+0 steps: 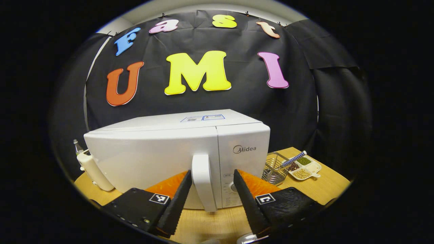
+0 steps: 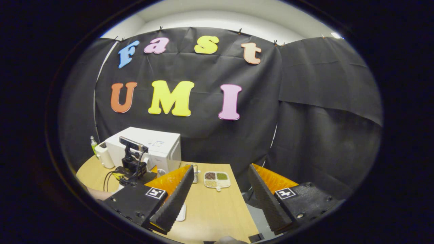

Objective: Open the microwave oven with the left hand, put the food in, and close the microwave oven.

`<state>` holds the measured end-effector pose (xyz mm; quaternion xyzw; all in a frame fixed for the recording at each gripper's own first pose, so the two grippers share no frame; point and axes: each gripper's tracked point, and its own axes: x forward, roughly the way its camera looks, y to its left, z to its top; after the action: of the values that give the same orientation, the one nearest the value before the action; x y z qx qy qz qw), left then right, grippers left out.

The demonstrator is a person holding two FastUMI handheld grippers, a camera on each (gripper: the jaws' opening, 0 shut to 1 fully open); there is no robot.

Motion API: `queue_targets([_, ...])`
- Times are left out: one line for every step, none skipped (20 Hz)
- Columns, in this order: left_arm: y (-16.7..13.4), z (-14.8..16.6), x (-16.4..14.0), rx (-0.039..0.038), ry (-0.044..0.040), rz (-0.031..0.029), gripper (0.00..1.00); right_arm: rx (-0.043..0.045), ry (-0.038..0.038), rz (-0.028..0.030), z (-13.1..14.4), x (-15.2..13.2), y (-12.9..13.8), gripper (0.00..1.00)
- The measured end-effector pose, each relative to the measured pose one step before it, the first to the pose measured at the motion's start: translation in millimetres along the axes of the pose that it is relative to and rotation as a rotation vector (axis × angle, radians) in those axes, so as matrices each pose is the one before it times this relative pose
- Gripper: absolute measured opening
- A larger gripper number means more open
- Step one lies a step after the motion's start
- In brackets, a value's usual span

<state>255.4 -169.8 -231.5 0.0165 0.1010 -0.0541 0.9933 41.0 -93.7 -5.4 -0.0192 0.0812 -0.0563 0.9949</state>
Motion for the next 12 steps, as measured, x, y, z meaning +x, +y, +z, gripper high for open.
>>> queue_targets([9.15, 0.34, 2.8, 0.00524, -0.00917, 0.02578, 0.59, -0.00153, -0.00416, 0.00466, 0.56, 1.89, 0.74, 1.0])
queue_targets([2.93, 1.0, -0.64, -0.01198, -0.00751, 0.00343, 0.48, -0.003, 0.00007, -0.00245, 1.0, 1.9, 0.17, 1.0])
queue_targets([-2.52, -2.52, 2.29, -0.01975, 0.00072, -0.01381, 0.34, 0.00124, 0.00034, 0.00317, -0.02, 1.76, 1.51, 0.96])
queue_targets([-1.09, 0.09, 0.71, -0.02189, 0.00282, -0.02561, 0.27, 0.00257, 0.00362, 0.00831, -0.28, 0.62, 3.48, 0.95])
queue_targets([0.63, 0.97, -3.59, -0.01565, 0.00555, -0.01637, 0.23, 0.00395, 0.00333, 0.00596, -1.47, 1.12, 2.33, 1.0])
queue_targets([-1.01, 1.33, 0.24, -0.0053, 0.00308, -0.01461, 0.23, 0.00288, 0.00677, 0.00571, -0.93, 1.23, 2.73, 1.0])
queue_targets([0.25, -2.2, -2.28, 0.00449, 0.00721, -0.01125, 0.18, 0.00555, 0.00249, 0.00397, -0.23, 1.23, 2.11, 1.0])
queue_targets([1.46, 1.53, -0.14, 0.00322, 0.00399, -0.00344, 0.18, 0.00486, -0.00009, 0.00326, 1.26, 0.0, 2.81, 1.0])
queue_targets([-0.23, -3.7, -0.22, 0.00546, 0.00874, -0.00529, 0.13, 0.00253, 0.00036, 0.00582, 0.06, 0.7, 3.0, 1.0])
queue_targets([-0.12, 0.38, -0.24, -0.00025, 0.0019, -0.00561, 0.13, -0.00048, -0.00524, 0.00418, 3.0, -0.43, 3.61, 0.96])
queue_targets([-0.73, 1.15, -0.11, -0.00256, -0.00123, -0.00773, 0.13, -0.00372, -0.00598, 0.00356, 2.11, -0.39, 3.05, 0.96])
queue_targets([-0.52, -1.57, -0.6, -0.00155, 0.00462, -0.00508, 0.13, -0.00609, -0.00258, 0.00299, 1.51, -0.55, 2.4, 1.0])
